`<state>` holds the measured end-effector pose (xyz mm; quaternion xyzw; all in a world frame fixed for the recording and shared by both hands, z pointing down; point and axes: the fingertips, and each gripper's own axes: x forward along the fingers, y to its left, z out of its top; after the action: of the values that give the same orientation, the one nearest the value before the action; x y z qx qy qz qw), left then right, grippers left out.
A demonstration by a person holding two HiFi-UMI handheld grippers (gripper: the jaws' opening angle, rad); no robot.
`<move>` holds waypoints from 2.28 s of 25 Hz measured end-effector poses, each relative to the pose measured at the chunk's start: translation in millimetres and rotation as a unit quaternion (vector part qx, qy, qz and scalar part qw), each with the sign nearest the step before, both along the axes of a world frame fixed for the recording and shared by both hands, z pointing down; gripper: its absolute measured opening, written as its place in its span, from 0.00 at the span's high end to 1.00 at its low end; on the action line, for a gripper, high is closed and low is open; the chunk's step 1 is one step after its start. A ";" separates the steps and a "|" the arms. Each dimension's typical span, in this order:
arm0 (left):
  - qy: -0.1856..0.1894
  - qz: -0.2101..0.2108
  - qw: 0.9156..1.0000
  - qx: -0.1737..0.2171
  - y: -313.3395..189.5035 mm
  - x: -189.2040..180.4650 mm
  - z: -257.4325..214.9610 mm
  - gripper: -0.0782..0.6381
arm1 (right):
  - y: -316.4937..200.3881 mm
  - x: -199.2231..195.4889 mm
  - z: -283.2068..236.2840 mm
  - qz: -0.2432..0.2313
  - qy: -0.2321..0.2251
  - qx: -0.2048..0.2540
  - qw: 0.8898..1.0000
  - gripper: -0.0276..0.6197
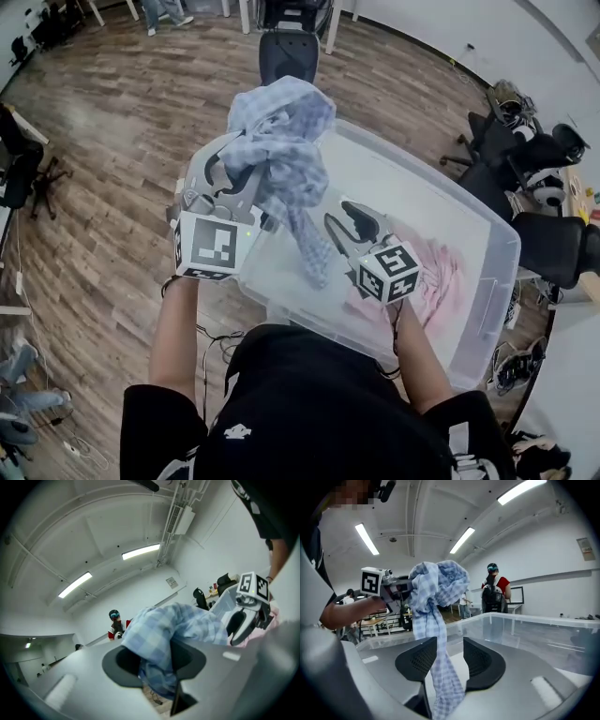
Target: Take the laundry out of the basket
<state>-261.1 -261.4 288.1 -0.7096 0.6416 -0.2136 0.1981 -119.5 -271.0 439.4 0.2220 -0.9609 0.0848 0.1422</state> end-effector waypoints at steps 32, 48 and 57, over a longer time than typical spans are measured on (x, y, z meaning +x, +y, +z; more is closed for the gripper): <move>0.008 -0.118 0.992 0.030 82.0 -89.8 -13.7 0.70 | 2.7 -125.0 -128.8 -0.060 -0.089 0.150 0.983 0.92; 0.006 -0.172 0.985 0.019 136.3 -133.5 -4.3 0.69 | 55.7 -199.5 -133.3 -0.154 -0.140 0.115 0.971 0.91; 0.061 -0.151 0.986 -0.047 124.6 -126.3 63.2 0.69 | 55.7 -178.3 -71.4 -0.176 -0.017 0.037 0.984 0.73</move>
<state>-387.3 -136.8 351.3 -0.6250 0.7412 -0.2277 0.0905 -297.7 -215.2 368.0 0.0532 -0.9897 0.0268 0.1301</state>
